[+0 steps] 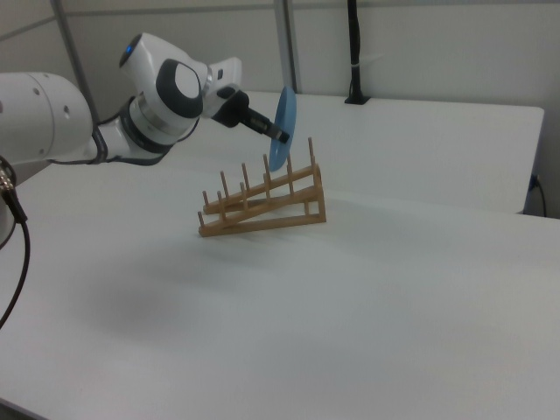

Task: Pick plate from plate rack
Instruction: 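Lift the blue plate up out of the rack slots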

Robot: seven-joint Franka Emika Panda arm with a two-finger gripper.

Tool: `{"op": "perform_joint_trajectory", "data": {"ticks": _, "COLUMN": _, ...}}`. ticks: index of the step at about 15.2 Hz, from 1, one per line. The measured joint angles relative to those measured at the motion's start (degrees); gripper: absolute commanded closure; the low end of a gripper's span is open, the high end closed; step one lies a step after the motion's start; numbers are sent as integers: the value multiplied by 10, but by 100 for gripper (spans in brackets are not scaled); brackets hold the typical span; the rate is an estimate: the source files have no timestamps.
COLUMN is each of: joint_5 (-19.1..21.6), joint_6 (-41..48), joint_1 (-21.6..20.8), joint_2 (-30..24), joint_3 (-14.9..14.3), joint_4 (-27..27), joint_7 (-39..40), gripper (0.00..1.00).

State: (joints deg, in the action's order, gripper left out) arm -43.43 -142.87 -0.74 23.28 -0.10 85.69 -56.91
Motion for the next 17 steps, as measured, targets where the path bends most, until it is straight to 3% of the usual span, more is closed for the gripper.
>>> {"op": "perform_joint_trajectory", "data": {"ticks": 2, "joint_5": 19, "joint_6": 0, "joint_1": 0, "joint_2": -17, "joint_3": 0, "joint_4": -1, "joint_7": -2, "gripper": 100}}
{"op": "perform_joint_trajectory", "data": {"ticks": 4, "joint_5": 66, "joint_6": 23, "joint_1": 0, "joint_2": -38, "joint_3": 0, "joint_4": 0, "joint_7": 10, "gripper": 100}}
{"op": "perform_joint_trajectory", "data": {"ticks": 7, "joint_5": 186, "joint_6": 104, "joint_1": 2, "joint_2": -67, "joint_3": 1, "joint_4": 0, "joint_7": 98, "gripper": 100}}
{"op": "perform_joint_trajectory", "data": {"ticks": 10, "joint_5": 334, "joint_6": 224, "joint_1": 16, "joint_2": -106, "joint_3": 1, "joint_4": -1, "joint_7": 259, "gripper": 100}}
{"op": "perform_joint_trajectory", "data": {"ticks": 12, "joint_5": 398, "joint_6": 322, "joint_1": 36, "joint_2": -135, "joint_3": 1, "joint_4": -1, "joint_7": 378, "gripper": 100}}
{"op": "perform_joint_trajectory", "data": {"ticks": 14, "joint_5": 435, "joint_6": 427, "joint_1": 61, "joint_2": -159, "joint_3": 0, "joint_4": 0, "joint_7": 506, "gripper": 100}}
{"op": "perform_joint_trajectory", "data": {"ticks": 17, "joint_5": 449, "joint_6": 553, "joint_1": 96, "joint_2": -176, "joint_3": -1, "joint_4": 5, "joint_7": 698, "gripper": 99}}
